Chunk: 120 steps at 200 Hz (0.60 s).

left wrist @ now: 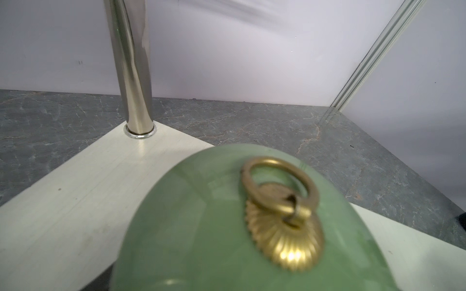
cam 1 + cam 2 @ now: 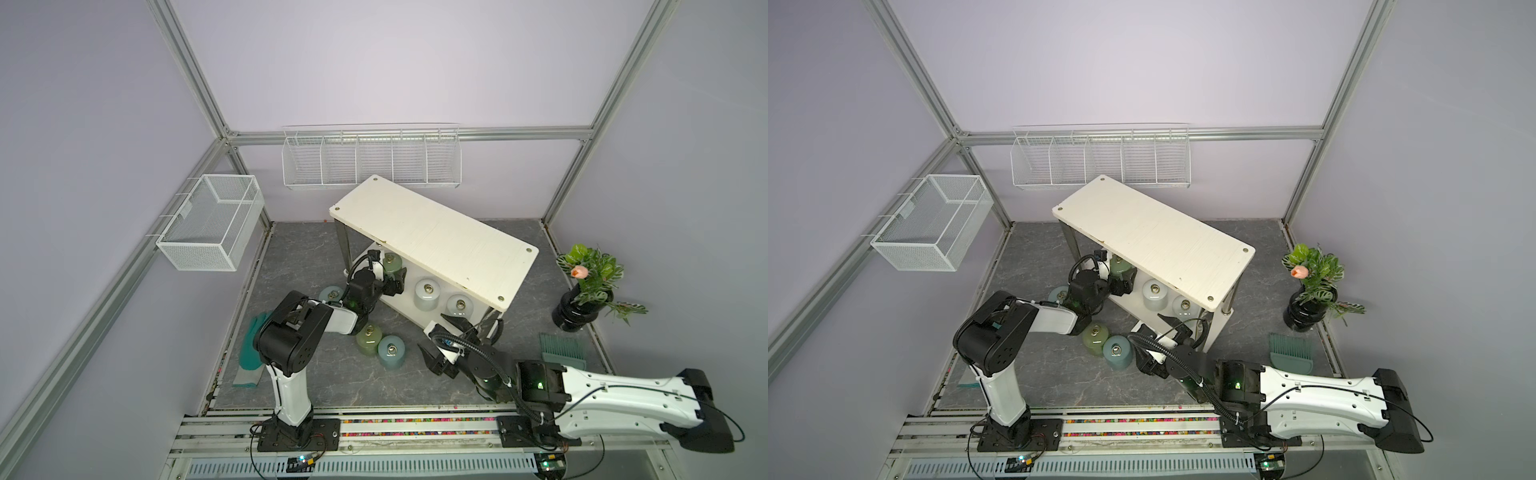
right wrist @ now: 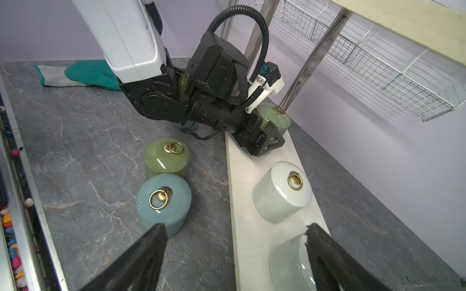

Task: Remove the tea canisters from the shelf
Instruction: Pick up the tea canister from the shelf.

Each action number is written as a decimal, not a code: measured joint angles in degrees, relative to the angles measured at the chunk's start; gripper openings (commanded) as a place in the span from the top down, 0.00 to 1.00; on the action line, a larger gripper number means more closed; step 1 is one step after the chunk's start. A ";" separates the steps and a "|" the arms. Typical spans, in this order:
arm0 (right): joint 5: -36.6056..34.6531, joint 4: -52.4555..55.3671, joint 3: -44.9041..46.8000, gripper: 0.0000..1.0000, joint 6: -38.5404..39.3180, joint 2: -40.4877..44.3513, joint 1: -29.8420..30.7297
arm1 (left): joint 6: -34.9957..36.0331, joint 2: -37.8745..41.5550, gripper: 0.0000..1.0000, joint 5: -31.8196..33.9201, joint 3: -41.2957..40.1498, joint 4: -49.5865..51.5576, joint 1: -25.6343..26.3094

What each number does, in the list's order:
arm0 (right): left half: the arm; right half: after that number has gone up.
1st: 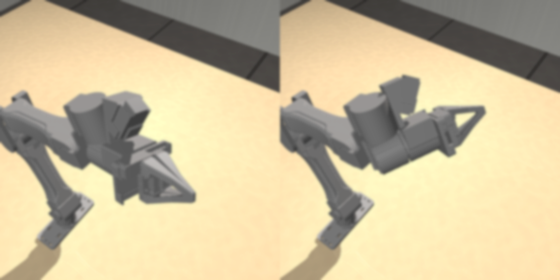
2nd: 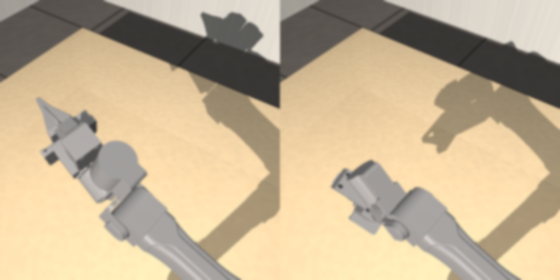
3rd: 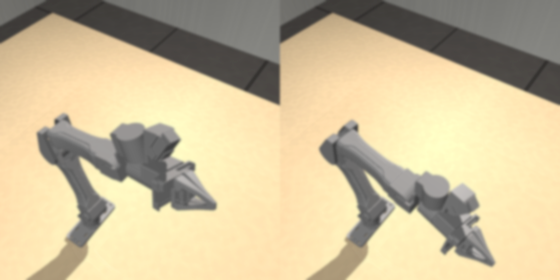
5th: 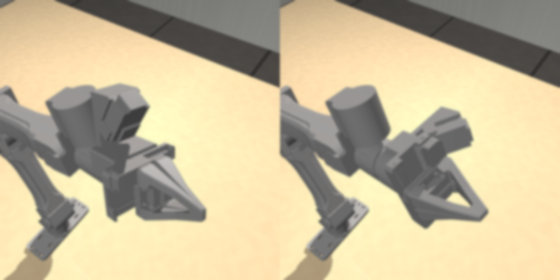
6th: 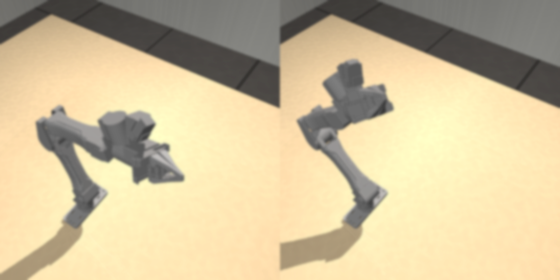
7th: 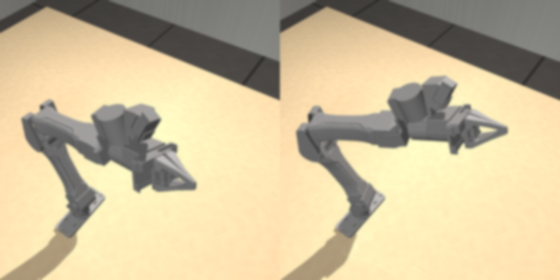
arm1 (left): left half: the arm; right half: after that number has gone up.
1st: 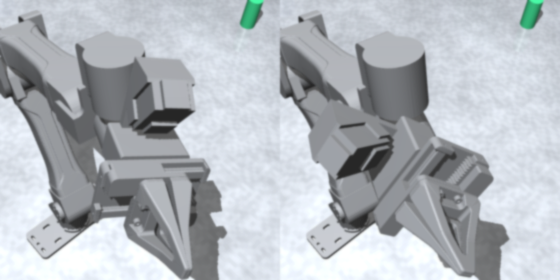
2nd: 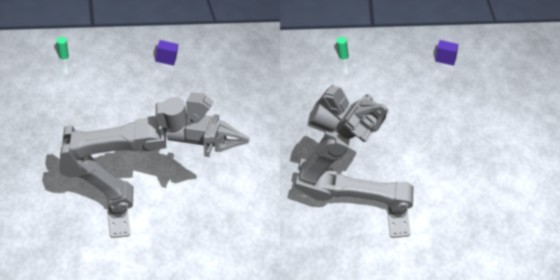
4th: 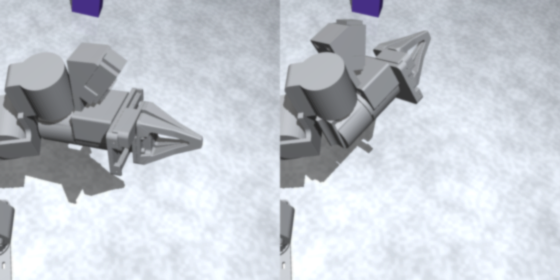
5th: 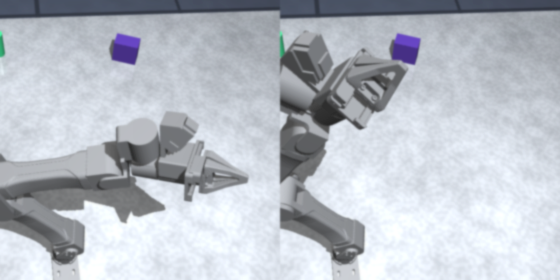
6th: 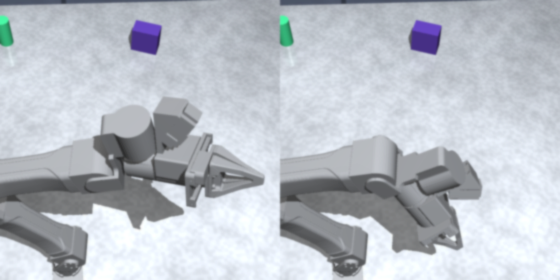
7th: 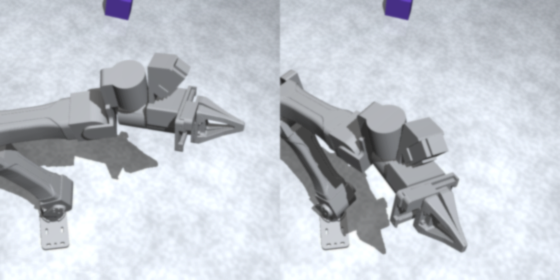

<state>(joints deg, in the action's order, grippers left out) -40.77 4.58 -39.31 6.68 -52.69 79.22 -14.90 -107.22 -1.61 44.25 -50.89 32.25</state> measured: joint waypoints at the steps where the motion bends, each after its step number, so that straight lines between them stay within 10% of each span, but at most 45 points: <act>1: 0.00 -0.02 0.00 0.11 0.00 0.00 0.00 | 0.00 0.00 0.09 0.04 0.00 0.02 0.00; 120: -0.15 0.11 0.02 0.11 0.22 0.20 -0.02 | 0.15 -0.17 0.23 0.28 0.96 1.01 0.00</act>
<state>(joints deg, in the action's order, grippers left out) -40.93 4.69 -39.29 6.90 -52.49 79.20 -14.74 -107.39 -1.32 45.21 -49.89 32.25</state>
